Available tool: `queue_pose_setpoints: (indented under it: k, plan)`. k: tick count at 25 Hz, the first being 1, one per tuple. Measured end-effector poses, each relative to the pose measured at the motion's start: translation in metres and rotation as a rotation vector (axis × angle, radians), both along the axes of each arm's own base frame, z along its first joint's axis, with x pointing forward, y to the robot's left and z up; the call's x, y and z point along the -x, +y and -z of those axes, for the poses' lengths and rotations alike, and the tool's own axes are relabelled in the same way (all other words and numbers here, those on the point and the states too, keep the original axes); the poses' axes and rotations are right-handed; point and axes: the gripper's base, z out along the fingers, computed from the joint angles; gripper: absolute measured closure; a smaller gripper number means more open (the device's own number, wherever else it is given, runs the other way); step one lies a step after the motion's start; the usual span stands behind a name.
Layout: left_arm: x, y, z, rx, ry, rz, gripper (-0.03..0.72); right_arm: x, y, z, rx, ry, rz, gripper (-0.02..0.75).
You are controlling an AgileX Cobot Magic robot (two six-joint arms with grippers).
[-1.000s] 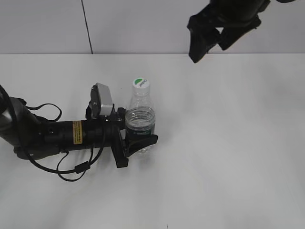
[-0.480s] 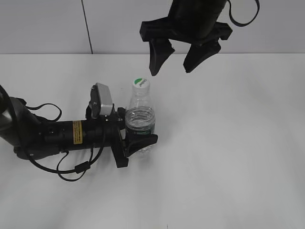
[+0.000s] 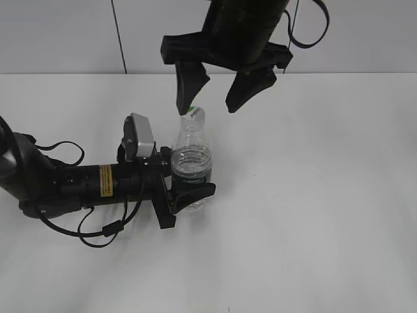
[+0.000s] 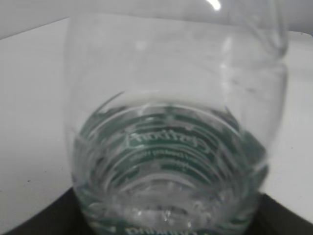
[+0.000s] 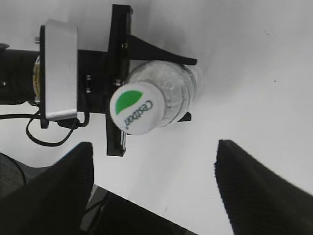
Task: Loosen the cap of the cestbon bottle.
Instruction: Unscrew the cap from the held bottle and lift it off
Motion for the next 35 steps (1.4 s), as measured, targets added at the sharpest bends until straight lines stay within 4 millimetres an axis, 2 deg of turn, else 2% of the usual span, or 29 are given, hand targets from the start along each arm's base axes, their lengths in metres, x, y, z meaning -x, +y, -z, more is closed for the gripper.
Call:
queue_pose_setpoints:
  k: [5, 8, 15, 31, 35]
  plan:
    - [0.000, 0.000, 0.000, -0.001, -0.002, 0.000, 0.276, 0.002, 0.021, 0.002, 0.035, -0.053, -0.057, 0.153]
    - [0.000, 0.000, 0.000, -0.003, -0.008, 0.002, 0.276, 0.000, 0.025, 0.007, 0.052, -0.060, -0.066, 0.153]
    - [0.000, 0.000, 0.000, -0.004, -0.013, 0.003, 0.276, -0.007, 0.029, 0.032, 0.097, -0.026, -0.072, 0.153]
    - [0.000, 0.000, 0.000, -0.005, -0.014, 0.003, 0.276, -0.009, 0.030, 0.026, 0.098, -0.058, -0.092, 0.153]
    - [0.000, 0.000, 0.000, -0.005, -0.014, 0.003, 0.276, -0.009, 0.030, 0.026, 0.098, -0.059, -0.096, 0.211]
